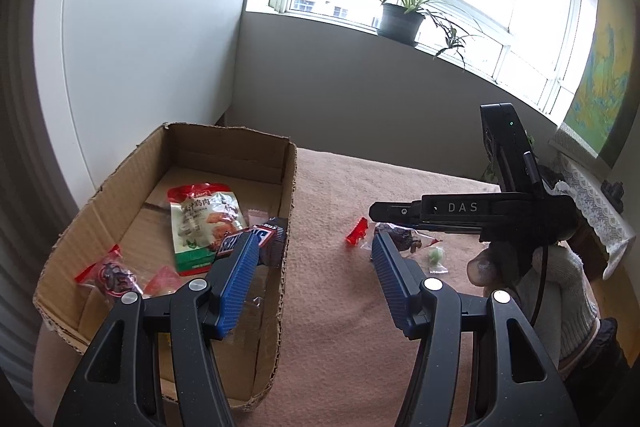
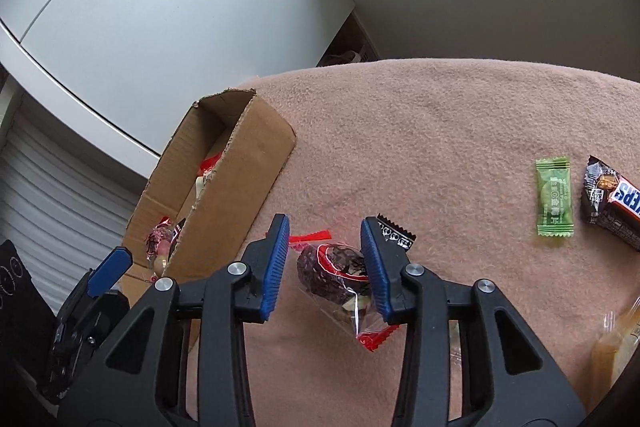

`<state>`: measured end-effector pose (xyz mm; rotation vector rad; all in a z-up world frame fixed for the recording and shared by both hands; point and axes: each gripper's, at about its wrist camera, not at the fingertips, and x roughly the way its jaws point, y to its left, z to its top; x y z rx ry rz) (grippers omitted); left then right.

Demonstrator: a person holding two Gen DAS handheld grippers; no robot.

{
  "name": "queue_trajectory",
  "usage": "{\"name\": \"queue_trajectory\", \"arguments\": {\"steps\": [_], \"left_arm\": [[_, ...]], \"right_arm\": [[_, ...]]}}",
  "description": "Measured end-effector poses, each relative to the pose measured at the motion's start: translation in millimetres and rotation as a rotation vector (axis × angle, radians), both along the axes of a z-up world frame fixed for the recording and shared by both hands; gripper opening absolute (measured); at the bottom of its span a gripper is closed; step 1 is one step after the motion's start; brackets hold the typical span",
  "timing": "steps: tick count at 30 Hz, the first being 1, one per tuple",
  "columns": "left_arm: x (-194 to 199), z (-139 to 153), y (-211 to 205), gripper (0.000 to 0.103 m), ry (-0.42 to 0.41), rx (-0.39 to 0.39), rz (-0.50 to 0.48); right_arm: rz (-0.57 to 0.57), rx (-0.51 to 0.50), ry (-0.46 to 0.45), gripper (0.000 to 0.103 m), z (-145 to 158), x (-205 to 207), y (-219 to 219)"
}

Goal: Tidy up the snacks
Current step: 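Grasp and lift the red-ended clear candy bag with right tool, then set the candy bag down before the left tool and open right tool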

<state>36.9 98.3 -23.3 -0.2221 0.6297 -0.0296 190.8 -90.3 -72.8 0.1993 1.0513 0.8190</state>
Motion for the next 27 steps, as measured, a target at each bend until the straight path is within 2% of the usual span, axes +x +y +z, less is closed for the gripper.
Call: {"name": "queue_trajectory", "arguments": {"steps": [2, 7, 15, 19, 23, 27], "left_arm": [[-1.5, 1.2, 1.5, 0.059, -0.003, -0.003, 0.001], [-4.4, 3.5, 1.8, 0.059, -0.012, -0.009, 0.002], [-6.2, 2.5, -6.7, 0.059, -0.006, -0.002, -0.017], [-6.3, 3.2, -9.0, 0.059, -0.006, -0.002, -0.022], [-5.9, 1.3, -11.1, 0.059, 0.003, -0.005, -0.03], [-3.6, -3.6, -22.0, 0.059, 0.025, -0.001, -0.063]], "right_arm": [[0.008, -0.023, -0.005, 0.04, -1.6, -8.7, -1.8], [0.023, 0.006, 0.051, 0.04, -11.7, -18.6, -7.8], [0.084, 0.009, 0.08, 0.04, -17.4, -40.6, -1.4], [0.131, 0.073, 0.077, 0.04, -11.3, -52.5, -3.6], [0.022, 0.046, -0.022, 0.046, 6.6, -53.2, -31.2], [-0.119, -0.041, -0.099, 0.057, 13.0, -45.7, -58.5]]}}
